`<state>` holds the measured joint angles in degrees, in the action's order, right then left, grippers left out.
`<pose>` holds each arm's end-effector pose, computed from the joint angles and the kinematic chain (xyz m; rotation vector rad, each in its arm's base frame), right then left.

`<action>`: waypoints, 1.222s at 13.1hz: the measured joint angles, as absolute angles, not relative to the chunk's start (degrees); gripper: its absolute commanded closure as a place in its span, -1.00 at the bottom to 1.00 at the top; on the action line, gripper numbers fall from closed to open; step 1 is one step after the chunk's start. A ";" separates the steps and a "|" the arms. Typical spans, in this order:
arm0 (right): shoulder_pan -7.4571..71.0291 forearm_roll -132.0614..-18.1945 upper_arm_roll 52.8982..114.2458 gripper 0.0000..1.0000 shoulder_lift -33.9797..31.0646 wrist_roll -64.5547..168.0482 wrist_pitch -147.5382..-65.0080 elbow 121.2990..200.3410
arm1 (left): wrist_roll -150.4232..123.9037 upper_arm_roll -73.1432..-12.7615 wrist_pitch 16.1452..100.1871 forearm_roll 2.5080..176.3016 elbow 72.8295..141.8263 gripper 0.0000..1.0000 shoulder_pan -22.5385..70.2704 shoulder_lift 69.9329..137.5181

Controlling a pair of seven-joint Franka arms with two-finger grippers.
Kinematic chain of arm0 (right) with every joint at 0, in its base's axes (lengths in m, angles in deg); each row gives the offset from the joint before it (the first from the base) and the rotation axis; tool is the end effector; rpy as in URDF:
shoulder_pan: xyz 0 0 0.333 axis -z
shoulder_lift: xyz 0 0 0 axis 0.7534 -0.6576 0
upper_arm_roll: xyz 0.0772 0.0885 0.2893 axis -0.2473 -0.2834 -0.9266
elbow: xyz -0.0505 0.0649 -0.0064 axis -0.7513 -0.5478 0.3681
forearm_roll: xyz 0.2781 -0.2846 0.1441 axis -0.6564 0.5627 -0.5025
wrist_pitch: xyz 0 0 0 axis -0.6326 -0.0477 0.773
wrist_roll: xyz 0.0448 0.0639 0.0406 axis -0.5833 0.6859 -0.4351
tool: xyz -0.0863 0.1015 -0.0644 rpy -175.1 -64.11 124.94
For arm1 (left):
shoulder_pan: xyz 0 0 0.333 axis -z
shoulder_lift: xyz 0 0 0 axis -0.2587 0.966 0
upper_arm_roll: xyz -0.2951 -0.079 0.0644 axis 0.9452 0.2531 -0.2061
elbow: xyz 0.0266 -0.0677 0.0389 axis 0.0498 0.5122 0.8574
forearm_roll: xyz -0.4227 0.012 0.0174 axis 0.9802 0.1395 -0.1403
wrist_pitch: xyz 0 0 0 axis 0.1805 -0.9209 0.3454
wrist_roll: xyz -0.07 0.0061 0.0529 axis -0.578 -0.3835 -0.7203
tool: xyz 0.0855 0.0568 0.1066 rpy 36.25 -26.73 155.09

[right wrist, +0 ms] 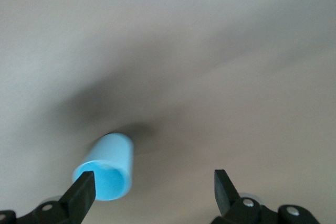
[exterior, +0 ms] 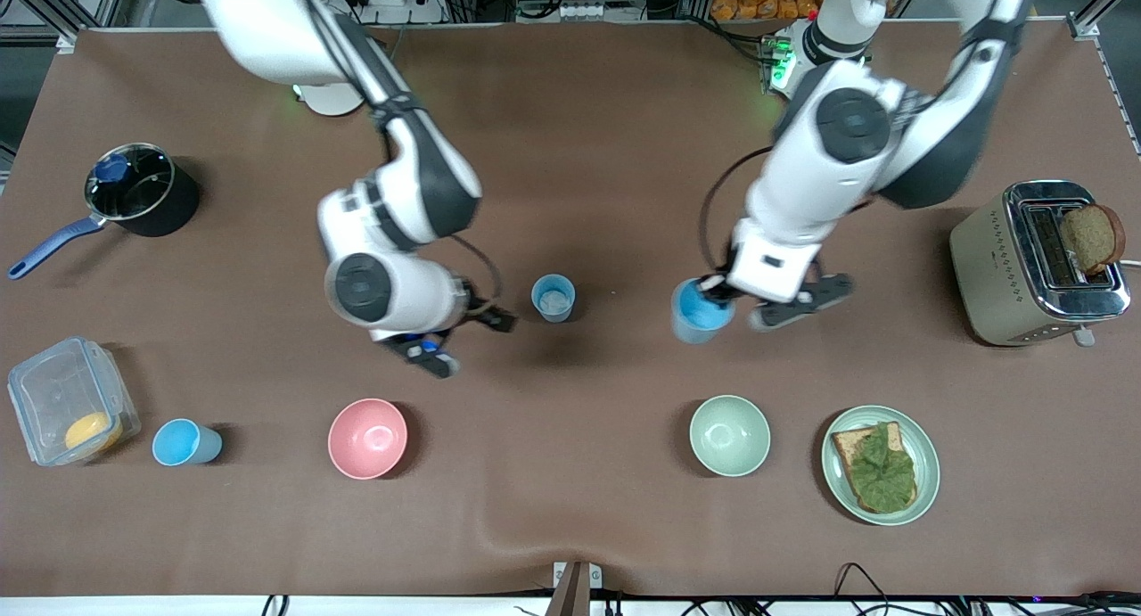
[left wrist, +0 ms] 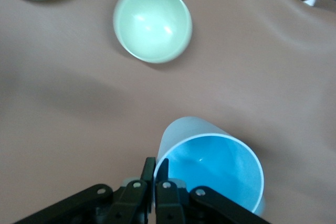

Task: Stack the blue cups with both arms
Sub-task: 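Set the white-filled cup down with the right gripper while the left gripper approaches, then lower the left gripper's cup into the placed cup while the right gripper retracts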

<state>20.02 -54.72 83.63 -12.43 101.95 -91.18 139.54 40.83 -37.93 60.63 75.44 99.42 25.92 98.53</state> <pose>0.6402 0.3285 0.3062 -2.9626 0.6778 0.4448 0.6026 -0.3693 0.3994 2.9080 0.6764 0.0961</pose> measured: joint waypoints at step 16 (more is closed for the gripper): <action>46.53 -40.62 84.04 -1.00 15.41 62.55 -76.30 149.95 | 57.24 -39.83 65.88 74.41 92.43 1.00 43.47 114.73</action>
<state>46.53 -40.62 84.04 15.41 62.55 -76.30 149.95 57.24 -39.83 65.88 74.41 92.43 43.47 114.73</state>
